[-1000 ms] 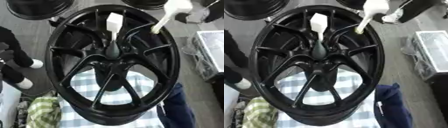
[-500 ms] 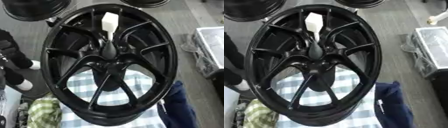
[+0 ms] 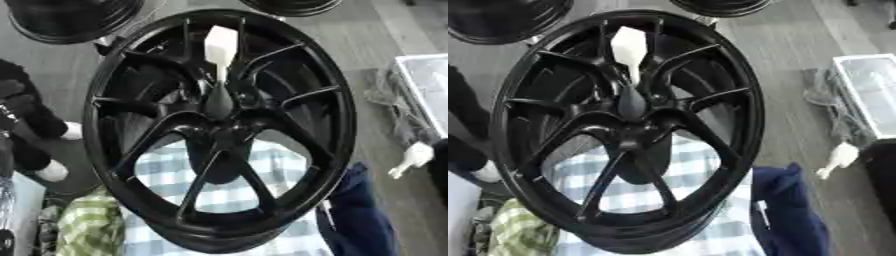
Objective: Pull the pin out of the wheel hub.
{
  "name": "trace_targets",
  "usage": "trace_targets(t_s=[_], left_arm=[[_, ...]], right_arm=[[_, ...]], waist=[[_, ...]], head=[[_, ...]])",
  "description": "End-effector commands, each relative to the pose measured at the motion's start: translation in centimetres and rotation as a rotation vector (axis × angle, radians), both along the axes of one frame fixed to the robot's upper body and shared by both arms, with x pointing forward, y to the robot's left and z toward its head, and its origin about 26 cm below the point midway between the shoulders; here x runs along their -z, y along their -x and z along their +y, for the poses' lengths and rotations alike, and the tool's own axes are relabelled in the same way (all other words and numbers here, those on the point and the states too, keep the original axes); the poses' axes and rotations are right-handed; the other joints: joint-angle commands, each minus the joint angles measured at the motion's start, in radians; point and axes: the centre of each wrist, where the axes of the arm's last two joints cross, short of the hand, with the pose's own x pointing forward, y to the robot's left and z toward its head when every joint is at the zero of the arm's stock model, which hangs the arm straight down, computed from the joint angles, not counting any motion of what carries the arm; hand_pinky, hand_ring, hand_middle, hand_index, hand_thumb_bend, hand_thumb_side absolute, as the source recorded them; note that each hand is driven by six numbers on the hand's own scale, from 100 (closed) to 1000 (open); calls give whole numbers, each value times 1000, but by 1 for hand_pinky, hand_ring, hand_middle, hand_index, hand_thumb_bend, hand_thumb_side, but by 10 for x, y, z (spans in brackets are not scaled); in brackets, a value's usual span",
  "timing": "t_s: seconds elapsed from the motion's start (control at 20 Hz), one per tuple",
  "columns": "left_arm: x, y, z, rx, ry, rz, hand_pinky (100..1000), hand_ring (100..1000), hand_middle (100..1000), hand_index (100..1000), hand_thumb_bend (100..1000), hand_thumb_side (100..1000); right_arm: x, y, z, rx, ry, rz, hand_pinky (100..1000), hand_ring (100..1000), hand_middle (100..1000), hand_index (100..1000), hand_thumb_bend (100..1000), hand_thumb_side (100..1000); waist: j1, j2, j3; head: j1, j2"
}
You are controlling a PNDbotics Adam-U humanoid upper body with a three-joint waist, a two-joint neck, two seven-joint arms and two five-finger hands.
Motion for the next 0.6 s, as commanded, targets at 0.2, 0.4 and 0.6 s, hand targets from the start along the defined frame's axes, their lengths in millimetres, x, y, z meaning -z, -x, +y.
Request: trace_targets(t_s=[0.2, 0.4, 0.6], left_arm=[[-12, 0, 3, -10, -19, -40, 789, 698, 678, 705, 100, 838], [-12, -1, 0, -1, -16, -40, 789, 699, 679, 705, 100, 838], [-15, -3, -2, 12, -19, -50, 789, 699, 679, 705, 100, 829]], right_arm=[[-15, -6, 8, -27, -116, -149, 901, 795, 787, 885, 209, 463], [-24, -20, 35, -109, -275, -220, 884, 713, 696, 803, 163, 250], [-32, -37, 75, -249, -365, -257, 893, 702, 687, 794, 100, 260]], waist=[[-2, -18, 7], [2, -19, 11], [12, -23, 22]], head=[[-13, -11], [-24, -10], [-35, -9]])
